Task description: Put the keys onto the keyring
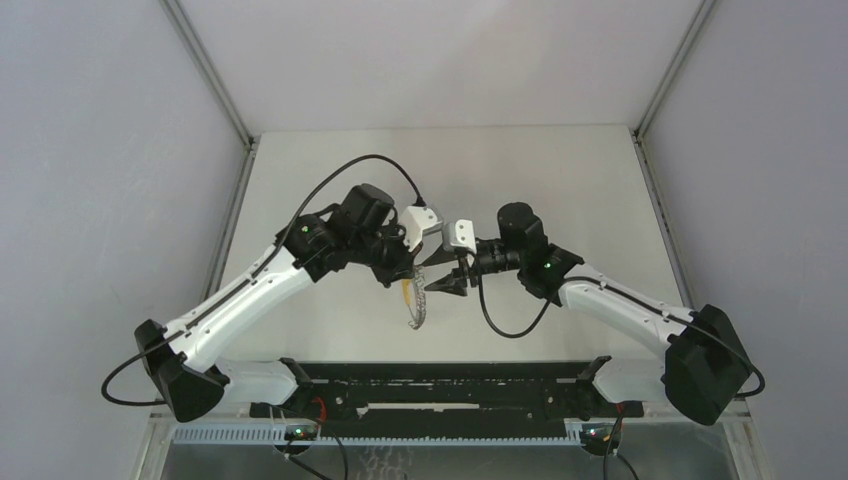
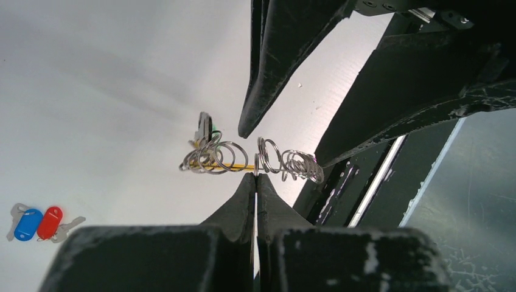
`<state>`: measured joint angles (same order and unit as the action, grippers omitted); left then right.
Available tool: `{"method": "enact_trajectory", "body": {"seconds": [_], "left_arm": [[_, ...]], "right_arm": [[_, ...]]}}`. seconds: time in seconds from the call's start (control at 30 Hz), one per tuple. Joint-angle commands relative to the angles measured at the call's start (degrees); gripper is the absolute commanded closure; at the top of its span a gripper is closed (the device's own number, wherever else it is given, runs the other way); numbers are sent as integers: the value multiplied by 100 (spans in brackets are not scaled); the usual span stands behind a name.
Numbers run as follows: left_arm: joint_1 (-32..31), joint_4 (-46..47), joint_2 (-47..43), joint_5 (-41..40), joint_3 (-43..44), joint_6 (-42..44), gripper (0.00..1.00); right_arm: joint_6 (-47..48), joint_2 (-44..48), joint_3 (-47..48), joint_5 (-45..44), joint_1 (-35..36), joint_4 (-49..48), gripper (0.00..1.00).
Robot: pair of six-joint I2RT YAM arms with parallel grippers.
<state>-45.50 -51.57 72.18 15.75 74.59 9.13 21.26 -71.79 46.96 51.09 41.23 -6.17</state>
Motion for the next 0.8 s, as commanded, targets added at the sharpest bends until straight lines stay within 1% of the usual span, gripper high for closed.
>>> {"method": "enact_trajectory", "body": {"seconds": [0.0,0.27,0.37,0.77], "left_arm": [[-56,191,-229,173,375,173,100],[-65,251,-283,183,399,151,100],[-65,278,-325,155,397,154,100],[-66,314,-290,-100,392,60,100]], "right_arm": [[-158,-86,12,44,29,-540,51],[-121,-251,105,122,121,-279,53],[-109,-240,103,150,130,-217,55],[24,224,111,8,290,457,65]]}}
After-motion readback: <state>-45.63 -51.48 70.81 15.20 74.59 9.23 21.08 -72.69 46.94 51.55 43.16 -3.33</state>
